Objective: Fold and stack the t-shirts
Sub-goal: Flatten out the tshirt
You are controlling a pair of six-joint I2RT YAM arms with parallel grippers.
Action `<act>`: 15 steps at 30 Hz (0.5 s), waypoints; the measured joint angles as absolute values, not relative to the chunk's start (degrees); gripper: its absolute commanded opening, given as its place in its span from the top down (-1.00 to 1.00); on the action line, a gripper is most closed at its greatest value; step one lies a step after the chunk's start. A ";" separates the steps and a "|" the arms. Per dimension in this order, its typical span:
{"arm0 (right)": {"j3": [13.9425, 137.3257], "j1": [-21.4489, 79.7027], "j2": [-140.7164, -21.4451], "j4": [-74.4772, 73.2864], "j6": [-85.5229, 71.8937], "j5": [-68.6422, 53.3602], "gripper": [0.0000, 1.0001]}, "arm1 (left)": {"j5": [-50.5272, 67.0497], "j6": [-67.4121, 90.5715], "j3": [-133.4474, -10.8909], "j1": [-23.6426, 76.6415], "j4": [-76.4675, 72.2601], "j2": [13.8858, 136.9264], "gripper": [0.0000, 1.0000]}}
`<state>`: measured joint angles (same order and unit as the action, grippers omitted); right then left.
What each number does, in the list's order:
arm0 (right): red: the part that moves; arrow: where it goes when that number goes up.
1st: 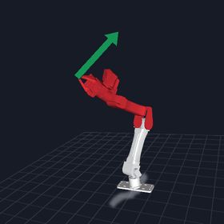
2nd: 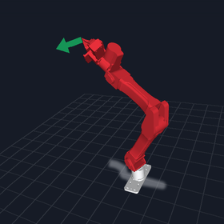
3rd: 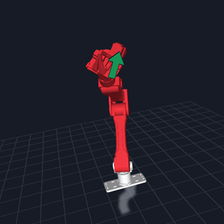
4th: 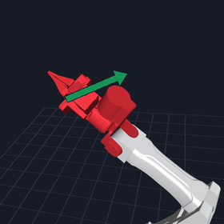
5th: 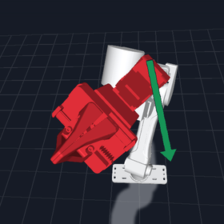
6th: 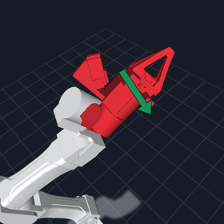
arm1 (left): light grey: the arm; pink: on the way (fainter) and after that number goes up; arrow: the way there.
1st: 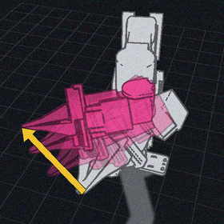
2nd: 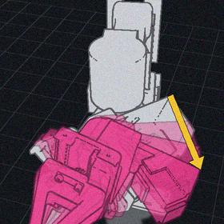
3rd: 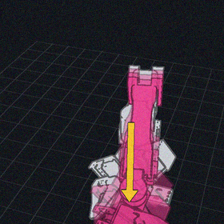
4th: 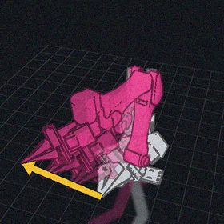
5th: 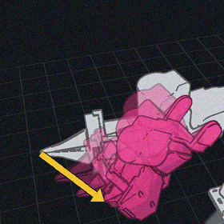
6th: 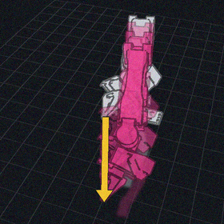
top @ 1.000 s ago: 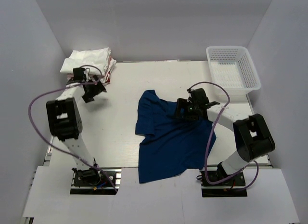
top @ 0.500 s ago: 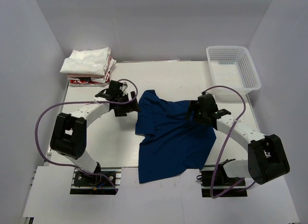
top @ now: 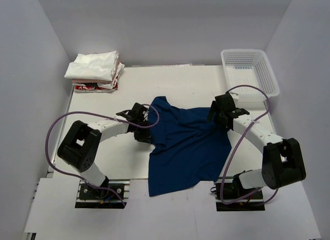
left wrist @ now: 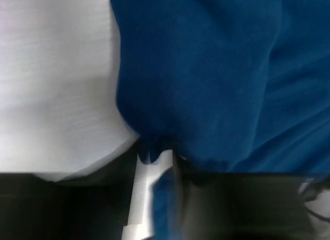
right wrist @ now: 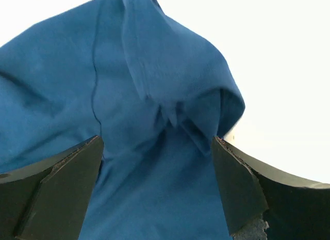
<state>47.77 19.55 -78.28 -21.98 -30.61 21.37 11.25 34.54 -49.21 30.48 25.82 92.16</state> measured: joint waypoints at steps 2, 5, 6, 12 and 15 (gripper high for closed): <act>49.04 19.38 -79.70 -21.06 -29.58 21.61 -0.81 | 10.11 35.29 -49.95 31.05 25.82 93.69 1.00; 51.07 19.25 -82.67 -19.55 -28.45 22.04 -0.81 | 6.57 35.94 -52.18 31.51 28.21 94.45 1.00; 52.14 19.20 -84.09 -19.35 -28.23 22.44 -0.81 | 4.73 36.05 -52.66 31.64 29.17 94.45 1.00; 57.58 19.07 -93.08 -16.34 -25.02 27.16 -0.81 | -7.05 36.64 -57.69 31.66 36.86 94.41 1.00; 60.58 18.90 -97.56 -16.40 -23.49 29.26 -0.51 | -12.49 37.15 -61.65 31.64 40.62 94.41 1.00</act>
